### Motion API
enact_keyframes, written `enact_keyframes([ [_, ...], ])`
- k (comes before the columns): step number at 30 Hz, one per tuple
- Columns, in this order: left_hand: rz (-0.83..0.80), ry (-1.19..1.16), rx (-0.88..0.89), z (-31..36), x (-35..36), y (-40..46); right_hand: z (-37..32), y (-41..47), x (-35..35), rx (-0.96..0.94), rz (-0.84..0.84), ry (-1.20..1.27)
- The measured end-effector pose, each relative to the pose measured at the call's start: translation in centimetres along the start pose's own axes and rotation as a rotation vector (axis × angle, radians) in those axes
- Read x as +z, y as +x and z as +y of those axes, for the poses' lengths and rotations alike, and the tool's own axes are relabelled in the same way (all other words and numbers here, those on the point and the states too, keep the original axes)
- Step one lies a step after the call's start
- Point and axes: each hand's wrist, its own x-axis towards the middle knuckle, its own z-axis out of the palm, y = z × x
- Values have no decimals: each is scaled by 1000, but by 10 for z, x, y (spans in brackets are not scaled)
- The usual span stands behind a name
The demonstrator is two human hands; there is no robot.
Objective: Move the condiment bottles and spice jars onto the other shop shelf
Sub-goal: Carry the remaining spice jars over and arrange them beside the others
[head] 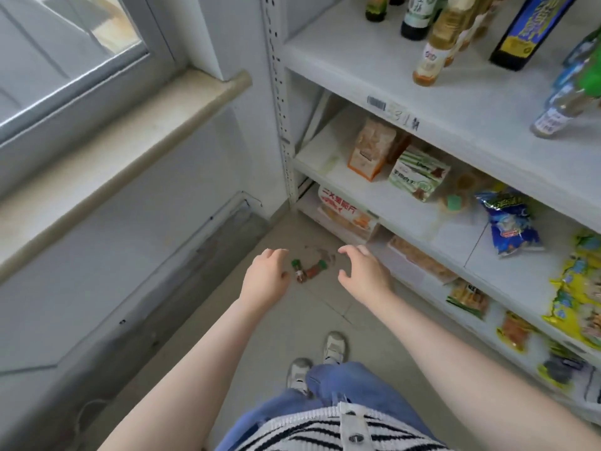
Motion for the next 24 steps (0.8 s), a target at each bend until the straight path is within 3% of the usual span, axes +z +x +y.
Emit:
enact_keyframes([
  [7, -34, -13, -93, -30, 16, 30, 2, 57, 23, -15, -137, -128],
  [16, -223, -90, -215, -76, 49, 112, 3, 129, 72, 121, -219, -107],
  [24, -393, 93, -92, -144, 131, 243, 38, 223, 179, 275, -209, -57],
])
